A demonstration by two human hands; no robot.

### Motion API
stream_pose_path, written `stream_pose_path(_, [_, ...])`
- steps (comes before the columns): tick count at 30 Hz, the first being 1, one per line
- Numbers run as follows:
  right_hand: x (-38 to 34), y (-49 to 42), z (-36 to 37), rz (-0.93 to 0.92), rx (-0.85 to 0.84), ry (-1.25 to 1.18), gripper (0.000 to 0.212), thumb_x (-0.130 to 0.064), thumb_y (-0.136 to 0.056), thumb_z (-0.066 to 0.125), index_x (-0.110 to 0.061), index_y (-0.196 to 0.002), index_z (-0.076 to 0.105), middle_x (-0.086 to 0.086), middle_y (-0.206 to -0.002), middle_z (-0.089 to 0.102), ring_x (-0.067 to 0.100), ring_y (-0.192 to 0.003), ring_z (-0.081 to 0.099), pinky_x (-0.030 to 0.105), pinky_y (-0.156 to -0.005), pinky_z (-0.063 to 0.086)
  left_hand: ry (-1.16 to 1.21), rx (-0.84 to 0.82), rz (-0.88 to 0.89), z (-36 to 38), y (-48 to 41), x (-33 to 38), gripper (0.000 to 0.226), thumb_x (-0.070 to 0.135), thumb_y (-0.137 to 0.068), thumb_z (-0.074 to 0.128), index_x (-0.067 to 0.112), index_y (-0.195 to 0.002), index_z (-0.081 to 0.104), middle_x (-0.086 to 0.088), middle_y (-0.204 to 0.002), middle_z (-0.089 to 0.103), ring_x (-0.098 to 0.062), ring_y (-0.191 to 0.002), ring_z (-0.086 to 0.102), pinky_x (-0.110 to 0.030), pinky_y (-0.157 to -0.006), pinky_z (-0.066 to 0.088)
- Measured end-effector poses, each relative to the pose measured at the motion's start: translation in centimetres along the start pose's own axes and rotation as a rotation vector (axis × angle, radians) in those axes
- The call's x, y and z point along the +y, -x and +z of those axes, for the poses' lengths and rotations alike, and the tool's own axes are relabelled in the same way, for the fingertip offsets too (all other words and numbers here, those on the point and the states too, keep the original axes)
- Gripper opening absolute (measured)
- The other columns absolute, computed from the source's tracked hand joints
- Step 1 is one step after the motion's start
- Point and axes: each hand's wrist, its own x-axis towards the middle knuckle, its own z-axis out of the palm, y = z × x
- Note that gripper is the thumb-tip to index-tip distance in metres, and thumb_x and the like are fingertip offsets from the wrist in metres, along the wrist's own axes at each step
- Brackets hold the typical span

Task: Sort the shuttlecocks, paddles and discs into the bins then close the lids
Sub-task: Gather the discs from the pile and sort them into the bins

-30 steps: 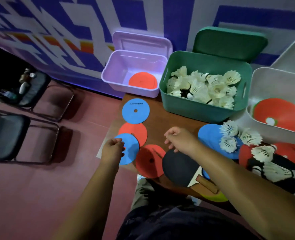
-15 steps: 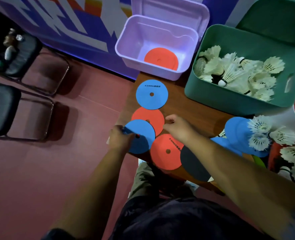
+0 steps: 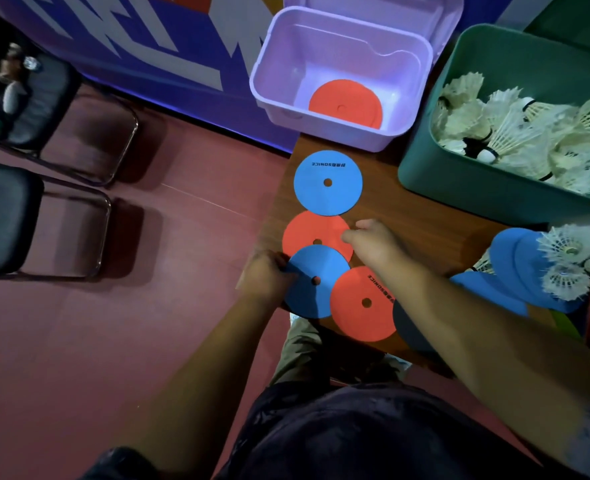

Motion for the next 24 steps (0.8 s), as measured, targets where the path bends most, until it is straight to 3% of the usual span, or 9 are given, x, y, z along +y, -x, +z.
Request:
stream_pose_path(2, [-0.3,0.1,0.1,0.003,-0.011,0.035,0.048,-0.017,-0.097,0.066,0.0,-0.142,0.06,0.02,-0.135,0.065,0.034,-0.113,0.065,0.042,-0.093,0.053,0.054,0.005,0.024,-0.3,0.3,1.0,0.021,0.026,-0.07,0.076,0.038,-0.071,0.059,0.007,-0.087,0.072,-0.023,-0.08,0.071,-0.045,-0.064,0.061])
stream_pose_path(4, [-0.4,-0.1,0.5,-0.017,-0.038,0.05,0.024,-0.01,-0.093,0.064,0.006,-0.11,0.071,0.028,-0.1,0.07,0.04,-0.125,0.056,0.047,-0.079,0.053,0.099,0.05,0.053,-0.7,-0.1,1.8,0.027,0.016,-0.08,0.079,0.029,-0.075,0.056,0.01,-0.081,0.067,-0.01,-0.075,0.065,-0.029,-0.063,0.051])
stream_pose_path(5, [-0.3,-0.3,0.8,-0.019,-0.051,0.061,0.016,-0.008,-0.09,0.063,0.006,-0.095,0.069,0.029,-0.084,0.064,0.013,-0.087,0.036,0.047,-0.07,0.05,0.11,0.079,0.064,-0.9,-0.4,2.2,0.029,0.014,-0.083,0.079,0.026,-0.077,0.053,0.011,-0.079,0.063,-0.007,-0.073,0.061,-0.025,-0.06,0.044])
stream_pose_path(6, [-0.2,-0.3,1.0,-0.024,-0.057,0.08,0.017,-0.007,-0.09,0.063,0.009,-0.093,0.067,0.033,-0.082,0.062,0.045,-0.076,0.062,0.05,-0.068,0.049,0.101,0.109,0.08,-1.1,-1.0,2.3,0.03,0.013,-0.085,0.078,0.025,-0.081,0.051,0.01,-0.077,0.06,-0.01,-0.072,0.058,-0.026,-0.058,0.041])
stream_pose_path(7, [-0.2,-0.2,1.1,-0.033,-0.056,0.106,0.024,-0.007,-0.09,0.064,0.014,-0.101,0.067,0.037,-0.095,0.066,0.049,-0.105,0.065,0.054,-0.076,0.053,0.084,0.135,0.108,-1.3,-1.4,2.6,0.028,0.014,-0.086,0.077,0.022,-0.085,0.051,0.008,-0.077,0.059,-0.017,-0.072,0.057,-0.03,-0.058,0.039])
stream_pose_path(10, [0.5,-0.1,1.1,-0.093,-0.042,0.243,0.032,-0.012,-0.092,0.066,0.008,-0.117,0.069,0.031,-0.12,0.068,0.035,-0.095,0.068,0.049,-0.089,0.055,-0.011,0.151,0.177,-1.7,-3.2,3.1,0.026,0.013,-0.087,0.074,0.015,-0.106,0.056,0.0,-0.09,0.063,-0.03,-0.086,0.061,-0.034,-0.067,0.041])
stream_pose_path(14, [2.5,0.1,-0.3,-0.185,-0.097,0.628,0.042,-0.025,-0.085,0.071,-0.022,-0.126,0.067,0.006,-0.135,0.054,0.026,-0.125,0.055,0.036,-0.107,0.047,-0.114,0.105,0.189,-1.4,-4.7,4.2,0.063,0.02,-0.066,0.092,0.01,-0.118,0.058,-0.013,-0.122,0.052,-0.038,-0.11,0.056,-0.046,-0.092,0.052])
stream_pose_path(18, [4.6,1.1,-1.7,-0.229,-0.133,0.988,0.043,-0.022,-0.082,0.072,-0.031,-0.121,0.056,0.0,-0.129,0.042,0.03,-0.128,0.042,0.044,-0.109,0.042,-0.23,0.086,0.136,-0.9,-5.5,4.4,0.082,0.031,-0.055,0.099,0.007,-0.121,0.058,-0.017,-0.128,0.046,-0.043,-0.116,0.05,-0.05,-0.103,0.048])
stream_pose_path(24, [6.3,1.7,-1.5,-0.292,-0.09,0.974,0.064,-0.019,-0.069,0.09,-0.03,-0.115,0.046,-0.001,-0.123,0.038,0.026,-0.119,0.041,0.044,-0.108,0.039,-0.199,0.038,0.11,-1.6,-7.0,4.1,0.073,0.032,-0.061,0.095,0.015,-0.111,0.045,-0.012,-0.117,0.062,-0.04,-0.113,0.063,-0.05,-0.093,0.056])
